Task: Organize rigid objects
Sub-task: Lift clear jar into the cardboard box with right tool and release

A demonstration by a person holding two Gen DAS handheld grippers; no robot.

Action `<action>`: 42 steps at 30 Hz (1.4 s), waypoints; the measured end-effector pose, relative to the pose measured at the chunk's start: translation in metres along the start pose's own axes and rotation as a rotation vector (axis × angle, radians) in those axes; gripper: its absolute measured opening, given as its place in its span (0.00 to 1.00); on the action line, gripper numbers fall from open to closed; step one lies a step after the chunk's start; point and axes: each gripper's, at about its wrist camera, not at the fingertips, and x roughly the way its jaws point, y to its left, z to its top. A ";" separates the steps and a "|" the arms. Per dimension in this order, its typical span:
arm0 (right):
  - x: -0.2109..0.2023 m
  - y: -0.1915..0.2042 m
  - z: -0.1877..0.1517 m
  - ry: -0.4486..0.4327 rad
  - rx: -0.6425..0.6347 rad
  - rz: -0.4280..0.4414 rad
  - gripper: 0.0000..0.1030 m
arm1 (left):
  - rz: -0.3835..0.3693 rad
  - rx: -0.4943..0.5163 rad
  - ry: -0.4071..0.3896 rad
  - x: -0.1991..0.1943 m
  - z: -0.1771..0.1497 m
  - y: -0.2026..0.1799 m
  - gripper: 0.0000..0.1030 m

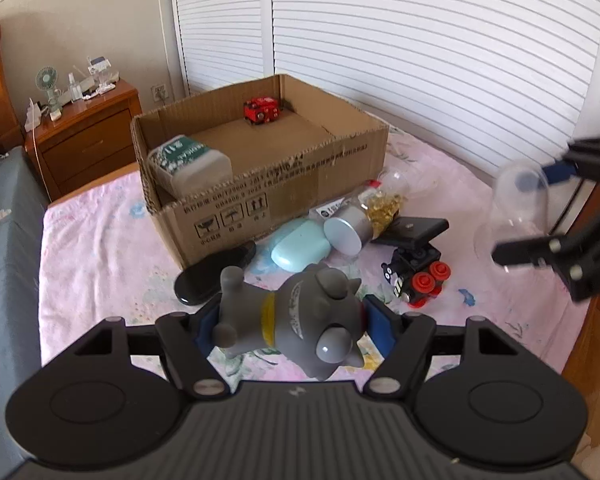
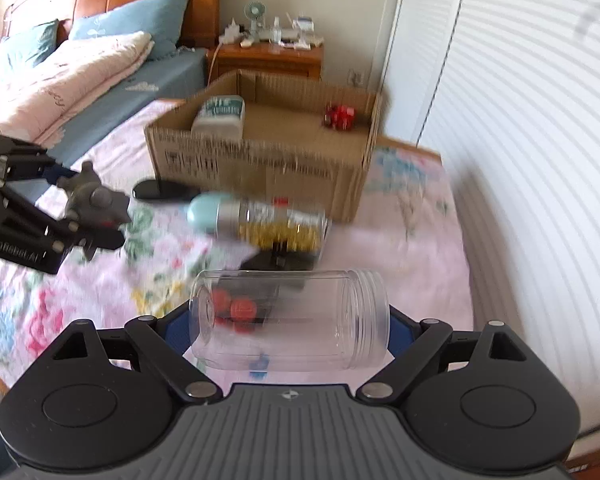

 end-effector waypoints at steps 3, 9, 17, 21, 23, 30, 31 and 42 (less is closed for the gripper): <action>-0.002 -0.003 0.020 -0.031 -0.017 0.006 0.90 | 0.012 0.011 -0.013 -0.007 0.005 0.003 0.69; 0.009 -0.010 0.068 -0.080 -0.048 0.006 0.90 | 0.031 0.014 -0.036 -0.018 0.015 0.013 0.69; 0.054 -0.019 0.133 -0.080 -0.029 0.017 0.90 | 0.048 0.013 -0.056 -0.021 0.029 0.026 0.69; 0.081 -0.019 0.156 -0.067 -0.008 0.011 0.90 | 0.057 0.003 -0.062 -0.019 0.035 0.033 0.69; 0.092 -0.020 0.163 -0.062 0.009 0.004 0.90 | 0.063 -0.002 -0.063 -0.017 0.036 0.036 0.69; 0.111 -0.022 0.155 -0.016 0.022 0.003 1.00 | 0.072 -0.013 -0.063 -0.011 0.042 0.045 0.69; 0.109 -0.023 0.151 -0.012 0.027 0.005 1.00 | 0.074 -0.010 -0.063 -0.011 0.043 0.045 0.69; 0.071 -0.029 0.115 -0.003 0.066 -0.001 1.00 | 0.066 -0.014 -0.054 0.010 0.084 0.054 0.69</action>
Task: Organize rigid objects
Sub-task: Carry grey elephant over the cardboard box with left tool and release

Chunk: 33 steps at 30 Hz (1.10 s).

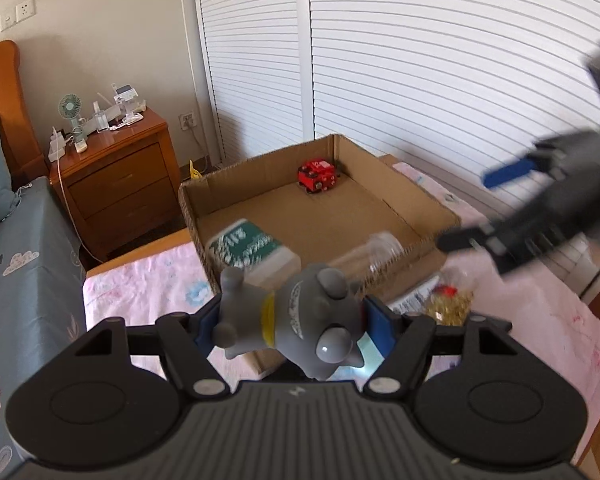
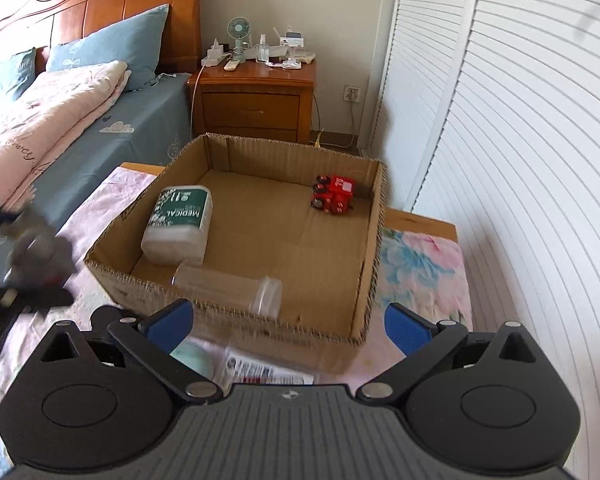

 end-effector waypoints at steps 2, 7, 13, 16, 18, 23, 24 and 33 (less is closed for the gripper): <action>-0.007 0.000 -0.005 -0.005 0.003 -0.004 1.00 | -0.002 0.007 -0.003 0.007 0.013 0.001 0.69; -0.022 -0.001 -0.017 -0.025 0.011 -0.015 1.00 | -0.007 0.032 0.001 0.036 0.048 -0.005 0.69; -0.029 -0.011 -0.024 -0.039 0.040 0.000 1.00 | -0.044 0.039 0.036 0.080 0.085 -0.021 0.69; -0.029 -0.018 -0.026 -0.042 0.058 0.000 1.00 | -0.052 0.034 0.048 0.099 0.097 -0.030 0.69; -0.030 -0.022 -0.029 -0.044 0.072 -0.002 1.00 | -0.062 0.020 0.047 0.111 0.103 -0.035 0.70; -0.030 -0.029 -0.035 -0.039 0.091 -0.008 1.00 | -0.033 -0.004 0.048 0.126 0.107 -0.044 0.91; -0.030 -0.029 -0.036 -0.039 0.092 -0.009 1.00 | -0.027 0.004 0.051 0.125 0.104 -0.045 0.91; -0.035 -0.018 -0.045 -0.039 0.094 0.011 1.00 | -0.002 0.008 0.061 0.089 0.081 -0.036 0.91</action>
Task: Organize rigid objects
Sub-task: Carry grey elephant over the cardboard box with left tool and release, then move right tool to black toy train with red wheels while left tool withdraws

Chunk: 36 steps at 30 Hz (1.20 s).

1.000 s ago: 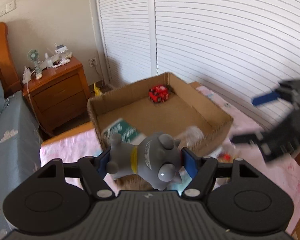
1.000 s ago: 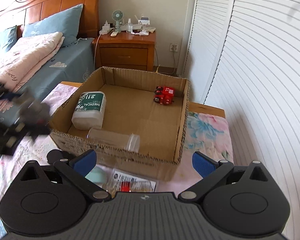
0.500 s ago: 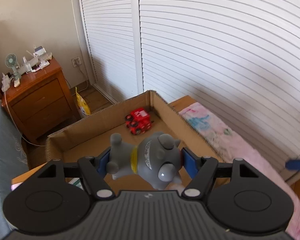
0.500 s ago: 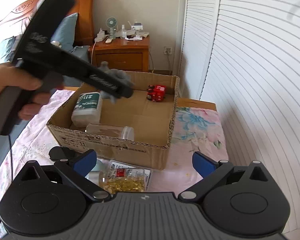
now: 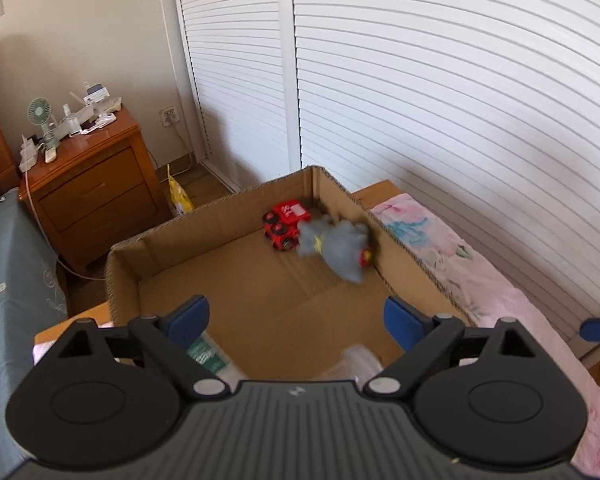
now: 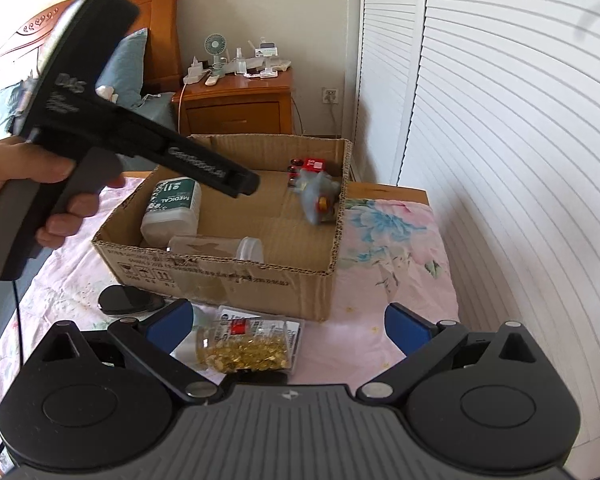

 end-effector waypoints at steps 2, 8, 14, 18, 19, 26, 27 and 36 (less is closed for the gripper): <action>-0.002 0.005 -0.003 -0.003 -0.002 0.001 1.00 | 0.019 0.005 -0.010 -0.010 -0.006 0.001 0.92; -0.008 0.019 -0.018 -0.014 0.002 -0.021 1.00 | 0.042 -0.010 -0.035 -0.039 -0.032 0.007 0.95; -0.006 0.033 -0.043 0.000 0.006 -0.059 1.00 | 0.077 -0.026 -0.028 -0.053 -0.070 0.014 0.95; 0.003 0.040 -0.061 0.035 0.042 -0.039 1.00 | 0.087 -0.048 -0.017 -0.055 -0.094 0.018 0.95; 0.006 0.041 -0.066 0.047 0.054 -0.038 1.00 | 0.087 -0.053 -0.014 -0.054 -0.100 0.019 0.95; 0.036 0.050 -0.093 0.115 0.087 -0.090 1.00 | 0.109 -0.071 0.069 -0.026 -0.141 0.025 0.95; 0.040 0.052 -0.095 0.119 0.086 -0.100 1.00 | 0.111 -0.077 0.083 -0.021 -0.146 0.027 0.95; 0.055 0.054 -0.100 0.116 0.070 -0.132 1.00 | 0.122 -0.183 0.109 0.000 -0.176 0.051 0.96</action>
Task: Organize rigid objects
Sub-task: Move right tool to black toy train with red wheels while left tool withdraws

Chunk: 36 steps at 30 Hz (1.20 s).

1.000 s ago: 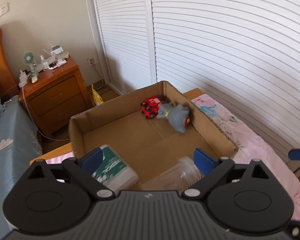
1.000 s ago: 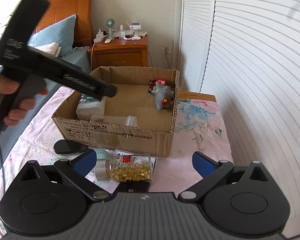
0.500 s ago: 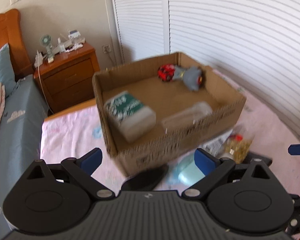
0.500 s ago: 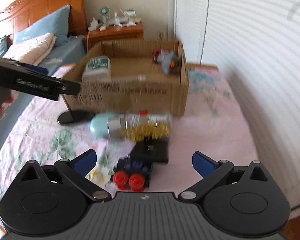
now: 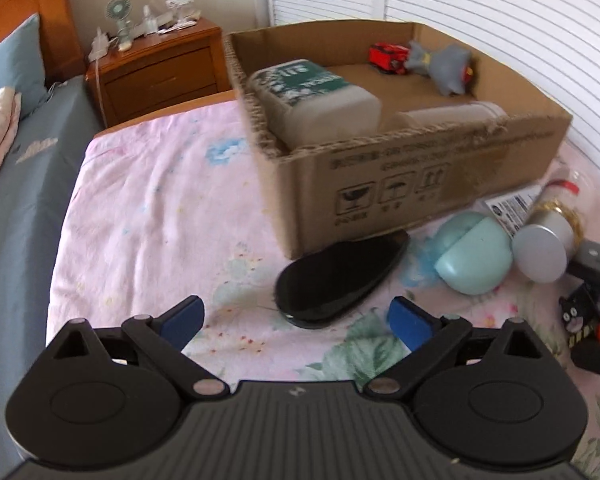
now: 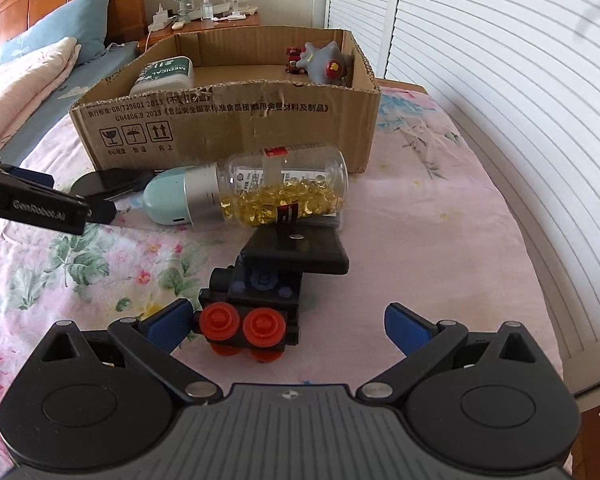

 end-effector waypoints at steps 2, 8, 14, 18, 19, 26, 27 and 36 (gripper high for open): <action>0.003 -0.001 -0.001 0.011 0.004 0.005 1.00 | 0.006 -0.014 -0.004 -0.001 -0.002 0.006 0.96; 0.007 -0.002 -0.005 0.024 -0.007 -0.005 1.00 | 0.018 -0.049 0.002 -0.002 -0.006 0.028 0.99; 0.005 -0.004 -0.008 0.031 -0.014 -0.003 1.00 | 0.065 -0.081 0.003 -0.005 -0.010 0.044 0.99; 0.004 -0.004 -0.009 0.032 -0.015 -0.005 1.00 | 0.067 -0.074 -0.001 -0.011 -0.012 0.041 0.98; 0.004 -0.004 -0.009 0.032 -0.015 -0.004 1.00 | 0.037 -0.069 -0.007 -0.012 -0.012 0.037 0.98; 0.003 -0.005 -0.011 0.025 -0.024 0.005 1.00 | -0.046 -0.022 -0.018 -0.002 -0.005 0.008 0.98; 0.003 -0.005 -0.011 0.024 -0.026 0.006 1.00 | -0.048 -0.023 -0.013 0.001 -0.004 0.006 0.99; 0.002 -0.005 -0.013 0.018 -0.030 0.009 1.00 | -0.032 -0.042 -0.044 0.010 0.006 0.004 0.99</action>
